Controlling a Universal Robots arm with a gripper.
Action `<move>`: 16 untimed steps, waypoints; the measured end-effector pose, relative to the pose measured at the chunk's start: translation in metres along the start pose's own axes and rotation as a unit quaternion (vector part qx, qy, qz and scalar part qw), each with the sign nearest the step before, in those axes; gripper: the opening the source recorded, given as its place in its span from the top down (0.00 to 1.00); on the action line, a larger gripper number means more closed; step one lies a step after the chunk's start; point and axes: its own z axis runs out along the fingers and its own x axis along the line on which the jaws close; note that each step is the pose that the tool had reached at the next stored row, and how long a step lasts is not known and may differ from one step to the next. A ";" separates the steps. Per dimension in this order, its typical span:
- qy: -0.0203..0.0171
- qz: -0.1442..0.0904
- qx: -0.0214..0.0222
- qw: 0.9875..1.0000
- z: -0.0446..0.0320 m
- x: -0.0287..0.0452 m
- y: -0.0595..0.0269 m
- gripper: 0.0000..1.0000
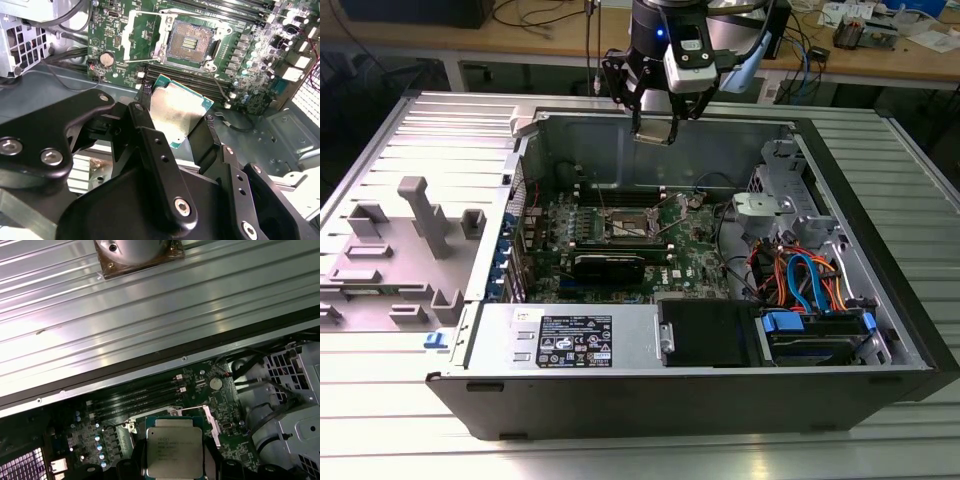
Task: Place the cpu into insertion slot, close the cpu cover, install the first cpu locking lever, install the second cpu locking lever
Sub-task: 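Place the cpu into insertion slot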
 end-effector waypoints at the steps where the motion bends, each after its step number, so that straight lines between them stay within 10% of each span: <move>1: 0.000 0.001 0.000 1.000 0.0000 0.0000 0.0000 0.45; 16: -0.001 0.008 0.000 1.000 0.0000 0.0000 0.0000 0.45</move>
